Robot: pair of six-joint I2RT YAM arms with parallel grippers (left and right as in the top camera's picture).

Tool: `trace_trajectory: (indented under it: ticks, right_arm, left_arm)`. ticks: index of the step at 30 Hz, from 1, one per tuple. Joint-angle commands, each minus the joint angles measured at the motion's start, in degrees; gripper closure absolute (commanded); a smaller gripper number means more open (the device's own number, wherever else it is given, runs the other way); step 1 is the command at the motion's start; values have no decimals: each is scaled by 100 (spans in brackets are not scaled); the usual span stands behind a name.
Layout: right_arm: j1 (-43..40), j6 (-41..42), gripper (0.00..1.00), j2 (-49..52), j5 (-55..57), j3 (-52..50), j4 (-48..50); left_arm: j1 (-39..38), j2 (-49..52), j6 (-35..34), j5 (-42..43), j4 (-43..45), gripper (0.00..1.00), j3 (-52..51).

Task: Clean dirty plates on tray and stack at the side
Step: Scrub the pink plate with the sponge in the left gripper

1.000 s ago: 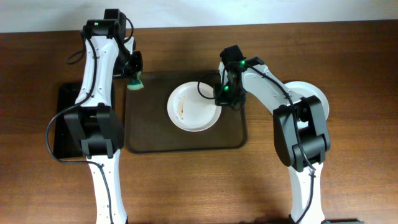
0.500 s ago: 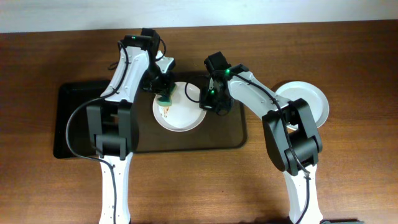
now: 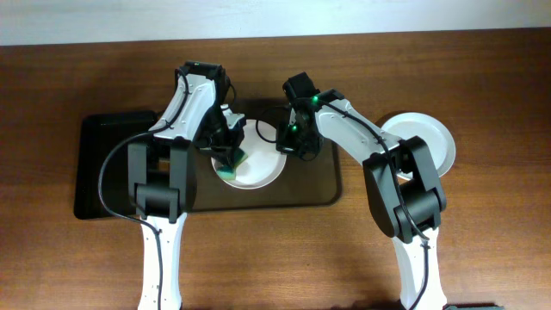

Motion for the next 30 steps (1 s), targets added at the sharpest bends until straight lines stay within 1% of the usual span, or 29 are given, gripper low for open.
trace_trajectory:
  ticks: [1,3,5,6,8,10,13,16,19,23,24,26,28,30]
  right_arm:
    - [15,92,96,142,162,-107,4]
    - [15,92,96,142,162,-107,4]
    - [20,92,96,142,162,-107,2]
    - [20,90,96,142,162,-107,-4]
    - [20,92,96,142,164,-107,-13]
    - [20,92,96,142,162,-107,-13]
    - [20,92,96,142,164,-107,-11]
    - [20,90,96,142,164,-107,-9]
    - [20,92,96,142,164,-107,0]
    - [20,90,96,142,164,-107,0]
    - [20,90,96,142,164,-107,2]
    - [20,90,96,142,164,-107,2]
    - [20,90,96,142,164,-107,2]
    - [20,90,96,142,166,-107,2]
  left_arm:
    - [-24,85,413,-127,-407,99,-83]
    - [-22,85,457,-216,-122,99,-85]
    - [-22,85,409,-236,629,99,-85]
    - [-24,85,291,-302,951,99,-85]
    - [-24,87,-262,-798,1720,99,-129]
    - [-28,118,-411,-1097,2181,99,-129]
    - [-33,138,-442,-1119,2566,99,-129]
    - [-39,138,-822,-1161,2846,99,-129]
    - [-39,138,-1016,-1154,3198,99,-127]
    - [-63,138,-1005,-584,3906,99,-127]
    - [-79,138,-887,-310,4054,99,-127]
    - [-122,138,-354,317,4131,99,-127]
    - [-164,138,-214,420,4013,99,-127]
    - [-208,138,398,824,3753,100,-127]
